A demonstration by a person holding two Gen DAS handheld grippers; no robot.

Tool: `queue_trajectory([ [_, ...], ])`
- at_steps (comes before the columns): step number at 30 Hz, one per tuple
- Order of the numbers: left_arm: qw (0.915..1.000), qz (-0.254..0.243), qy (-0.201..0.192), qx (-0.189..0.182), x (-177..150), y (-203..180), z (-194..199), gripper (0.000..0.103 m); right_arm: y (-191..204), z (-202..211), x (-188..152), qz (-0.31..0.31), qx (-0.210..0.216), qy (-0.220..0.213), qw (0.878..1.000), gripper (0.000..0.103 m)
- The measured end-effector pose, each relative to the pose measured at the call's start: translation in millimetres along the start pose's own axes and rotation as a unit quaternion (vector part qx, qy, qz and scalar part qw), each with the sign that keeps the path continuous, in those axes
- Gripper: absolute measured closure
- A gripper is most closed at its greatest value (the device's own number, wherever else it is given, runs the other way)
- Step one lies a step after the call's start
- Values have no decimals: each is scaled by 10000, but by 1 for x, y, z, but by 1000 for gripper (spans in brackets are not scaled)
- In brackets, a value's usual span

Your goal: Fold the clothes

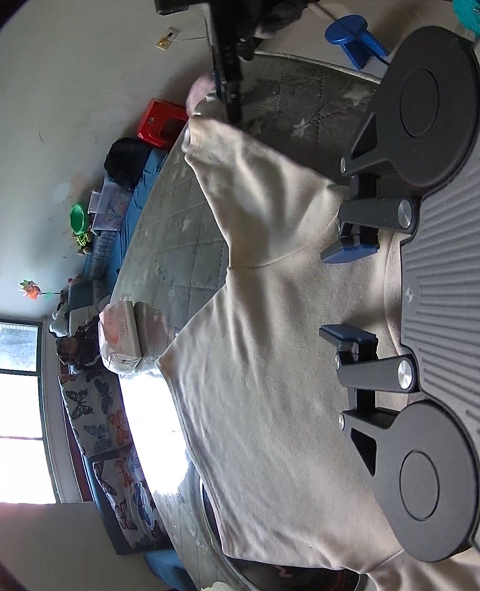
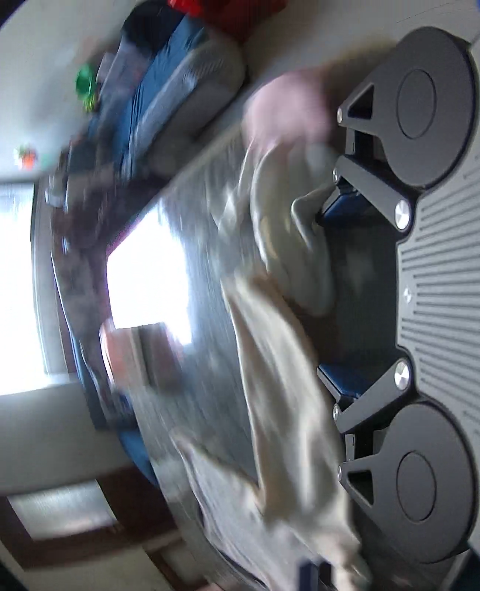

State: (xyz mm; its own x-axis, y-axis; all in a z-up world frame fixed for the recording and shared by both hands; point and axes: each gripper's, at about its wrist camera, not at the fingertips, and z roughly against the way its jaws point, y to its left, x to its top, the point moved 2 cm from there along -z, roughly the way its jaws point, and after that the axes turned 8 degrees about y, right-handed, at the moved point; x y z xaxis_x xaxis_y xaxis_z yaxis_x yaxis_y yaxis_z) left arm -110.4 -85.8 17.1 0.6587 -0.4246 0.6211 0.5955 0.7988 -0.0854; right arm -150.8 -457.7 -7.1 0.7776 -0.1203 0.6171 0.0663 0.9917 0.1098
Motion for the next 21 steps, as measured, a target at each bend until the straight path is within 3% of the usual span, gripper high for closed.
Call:
queue_trajectory([
  [4,10000,-45,40,21,2,-2,0,59,-13,11,-2,-14,-187,-51,9998,21],
  [8,9999,-65,76,1,3,-4,1,58,-14,36,3,104,-649,-460,9968,21],
  [12,9998,-161,104,-22,5,-9,-2,58,-11,32,17,136,-974,-639,9931,21],
  [21,9992,-381,74,-12,3,-20,-5,58,19,-2,33,620,-715,-497,9943,28],
])
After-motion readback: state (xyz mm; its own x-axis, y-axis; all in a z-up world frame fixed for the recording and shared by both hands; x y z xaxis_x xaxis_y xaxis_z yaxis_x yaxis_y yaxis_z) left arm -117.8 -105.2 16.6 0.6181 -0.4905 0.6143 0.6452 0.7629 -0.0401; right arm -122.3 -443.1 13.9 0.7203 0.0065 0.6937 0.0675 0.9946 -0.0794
